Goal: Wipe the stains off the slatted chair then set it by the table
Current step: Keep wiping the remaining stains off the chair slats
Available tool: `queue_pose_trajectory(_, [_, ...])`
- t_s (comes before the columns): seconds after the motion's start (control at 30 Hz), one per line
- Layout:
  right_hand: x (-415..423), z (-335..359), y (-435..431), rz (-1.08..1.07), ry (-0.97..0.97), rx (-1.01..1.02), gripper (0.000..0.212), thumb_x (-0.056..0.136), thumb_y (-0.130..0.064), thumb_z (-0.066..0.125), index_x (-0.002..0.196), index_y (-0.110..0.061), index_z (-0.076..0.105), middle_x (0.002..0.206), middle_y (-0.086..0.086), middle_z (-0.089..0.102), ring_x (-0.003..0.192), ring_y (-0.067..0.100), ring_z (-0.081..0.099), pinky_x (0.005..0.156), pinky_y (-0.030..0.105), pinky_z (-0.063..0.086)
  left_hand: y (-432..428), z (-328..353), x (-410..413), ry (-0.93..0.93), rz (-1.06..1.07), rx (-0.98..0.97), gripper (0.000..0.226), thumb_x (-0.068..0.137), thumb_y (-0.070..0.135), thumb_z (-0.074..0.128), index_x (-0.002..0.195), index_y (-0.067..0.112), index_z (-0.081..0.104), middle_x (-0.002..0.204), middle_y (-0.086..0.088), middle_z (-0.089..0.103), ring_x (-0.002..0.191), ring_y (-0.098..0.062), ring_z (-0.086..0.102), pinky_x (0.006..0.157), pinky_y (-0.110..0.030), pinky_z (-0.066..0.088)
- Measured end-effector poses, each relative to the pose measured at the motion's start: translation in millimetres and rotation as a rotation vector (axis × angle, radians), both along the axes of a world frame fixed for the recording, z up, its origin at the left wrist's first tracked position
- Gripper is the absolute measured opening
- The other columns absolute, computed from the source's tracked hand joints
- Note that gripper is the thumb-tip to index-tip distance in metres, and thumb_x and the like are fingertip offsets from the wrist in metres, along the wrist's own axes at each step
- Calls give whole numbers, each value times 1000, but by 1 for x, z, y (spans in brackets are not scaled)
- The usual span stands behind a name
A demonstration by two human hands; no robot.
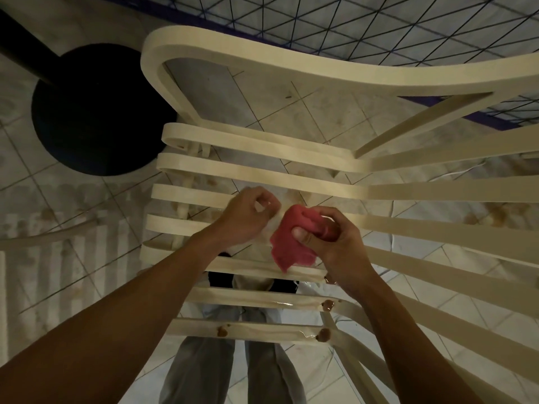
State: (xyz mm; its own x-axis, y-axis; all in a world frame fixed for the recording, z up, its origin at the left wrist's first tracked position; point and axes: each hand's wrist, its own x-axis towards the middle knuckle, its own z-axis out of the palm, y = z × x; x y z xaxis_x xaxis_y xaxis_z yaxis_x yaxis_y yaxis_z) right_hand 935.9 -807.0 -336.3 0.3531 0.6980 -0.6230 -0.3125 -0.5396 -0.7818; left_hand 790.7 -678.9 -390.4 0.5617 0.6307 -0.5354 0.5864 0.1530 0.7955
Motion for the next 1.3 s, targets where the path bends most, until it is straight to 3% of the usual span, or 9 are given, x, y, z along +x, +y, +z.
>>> queue_pose_trajectory(0.13, [18, -14, -8, 22, -281, -110, 44, 69, 2, 86, 100, -10, 58, 94, -2, 66, 77, 2, 67, 62, 17, 54, 25, -8, -28, 129, 40, 279, 15, 96, 20, 60, 109, 22, 66, 113, -3, 57, 102, -15, 51, 86, -24, 41])
queue_pose_trajectory(0.27, [34, -46, -29, 406, -944, -337, 34, 80, -31, 81, 98, -21, 54, 103, -1, 54, 99, 23, 49, 74, 33, 45, 50, -18, -55, 363, -140, 564, 28, 94, 28, 60, 122, 26, 62, 126, -3, 54, 114, -30, 43, 96, -40, 36])
queue_pose_trajectory(0.37, [28, -63, -45, 634, -1184, -373, 42, 82, -44, 76, 102, -13, 55, 110, 9, 51, 100, 27, 44, 77, 36, 42, 57, -23, -65, 414, -261, 600, 27, 94, 28, 58, 120, 27, 64, 124, -2, 53, 115, -30, 41, 96, -44, 35])
queue_pose_trajectory(0.47, [19, -71, -46, 651, -1062, -343, 51, 82, -40, 77, 112, -8, 50, 113, 11, 52, 99, 25, 45, 80, 33, 39, 57, -27, -70, 424, -330, 587, 27, 95, 30, 57, 120, 26, 66, 118, -2, 53, 110, -29, 45, 95, -46, 36])
queue_pose_trajectory(0.57, [16, -72, -42, 627, -846, -350, 69, 82, -37, 77, 133, -10, 40, 127, 8, 49, 113, 26, 43, 91, 29, 35, 52, -33, -79, 419, -368, 539, 30, 97, 36, 53, 122, 25, 65, 121, -2, 56, 108, -30, 54, 97, -47, 37])
queue_pose_trajectory(0.7, [14, -78, -46, 743, -909, -316, 64, 90, -51, 50, 139, -10, 45, 134, 10, 53, 119, 34, 46, 100, 33, 32, 47, -38, -88, 438, -419, 559, 60, 90, 56, 25, 127, 27, 63, 122, -2, 66, 107, -34, 54, 99, -44, 28])
queue_pose_trajectory(0.8, [6, -86, -43, 770, -917, -292, 62, 93, -53, 30, 133, -11, 51, 129, 9, 57, 116, 34, 50, 104, 41, 37, 48, -39, -89, 416, -390, 561, 64, 88, 59, 23, 128, 28, 63, 119, -2, 67, 107, -34, 52, 98, -43, 26])
queue_pose_trajectory(0.97, [-21, -82, -17, 753, -901, -244, 32, 98, -33, 53, 126, -18, 54, 125, 5, 58, 115, 30, 48, 98, 49, 37, 48, -42, -86, 405, -374, 556, 46, 98, 51, 38, 128, 28, 63, 121, -2, 66, 109, -33, 49, 95, -40, 22])
queue_pose_trajectory(1.3, [-83, -93, 29, 794, -859, -36, 33, 96, -31, 58, 127, -19, 53, 116, 5, 59, 103, 27, 45, 88, 39, 41, 48, -49, -87, 374, -351, 595, 33, 101, 43, 47, 126, 28, 63, 113, -1, 67, 108, -30, 49, 93, -39, 20])
